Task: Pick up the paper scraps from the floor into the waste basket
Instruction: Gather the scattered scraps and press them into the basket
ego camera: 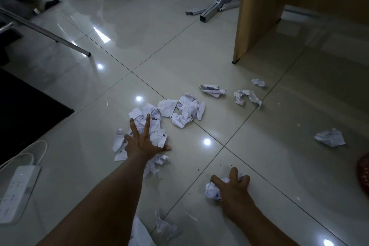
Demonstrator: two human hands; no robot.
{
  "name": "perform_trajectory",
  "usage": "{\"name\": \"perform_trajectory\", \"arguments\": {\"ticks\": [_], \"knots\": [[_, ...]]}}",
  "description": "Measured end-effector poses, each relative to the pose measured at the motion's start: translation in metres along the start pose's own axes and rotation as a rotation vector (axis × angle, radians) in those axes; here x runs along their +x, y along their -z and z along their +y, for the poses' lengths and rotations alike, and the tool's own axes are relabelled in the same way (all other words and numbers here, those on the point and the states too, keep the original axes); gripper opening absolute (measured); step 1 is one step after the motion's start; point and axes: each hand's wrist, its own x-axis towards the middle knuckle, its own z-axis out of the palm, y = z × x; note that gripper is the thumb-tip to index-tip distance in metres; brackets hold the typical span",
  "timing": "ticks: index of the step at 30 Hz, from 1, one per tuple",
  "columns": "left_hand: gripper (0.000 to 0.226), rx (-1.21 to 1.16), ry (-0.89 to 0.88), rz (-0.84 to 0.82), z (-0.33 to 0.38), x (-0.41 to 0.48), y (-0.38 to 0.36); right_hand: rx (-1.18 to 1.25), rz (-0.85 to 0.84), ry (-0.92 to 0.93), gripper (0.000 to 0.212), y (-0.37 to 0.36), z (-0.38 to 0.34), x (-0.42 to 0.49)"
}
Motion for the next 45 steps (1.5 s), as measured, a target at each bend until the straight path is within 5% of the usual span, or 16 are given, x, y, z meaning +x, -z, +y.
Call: {"name": "perform_trajectory", "arguments": {"ticks": [6, 9, 14, 23, 27, 33, 45], "knots": [[0.111, 0.254, -0.115, -0.037, 0.001, 0.004, 0.001, -0.003, -0.006, 0.003, 0.057, 0.002, -0.003, 0.002], [0.078, 0.2, -0.155, 0.062, 0.003, -0.015, -0.009, 0.009, 0.029, 0.001, 0.058, -0.004, 0.002, 0.003], [0.058, 0.115, -0.141, 0.128, 0.017, -0.043, -0.023, 0.104, 0.106, 0.025, 0.073, -0.007, 0.003, 0.0], [0.046, -0.189, -0.19, 0.157, 0.029, -0.083, -0.046, 0.003, -0.028, 0.006, 0.056, 0.0, 0.001, 0.001], [0.04, -0.28, -0.182, 0.142, 0.029, -0.09, -0.045, 0.023, 0.074, 0.035, 0.059, -0.006, 0.001, 0.001], [0.033, -0.433, -0.22, 0.123, 0.04, -0.124, -0.033, 0.082, -0.126, 0.001, 0.049, 0.014, 0.006, -0.006], [0.037, -0.529, -0.289, 0.18, 0.123, -0.172, 0.064, 0.406, 0.082, -0.025, 0.038, 0.133, 0.008, -0.067]]}}
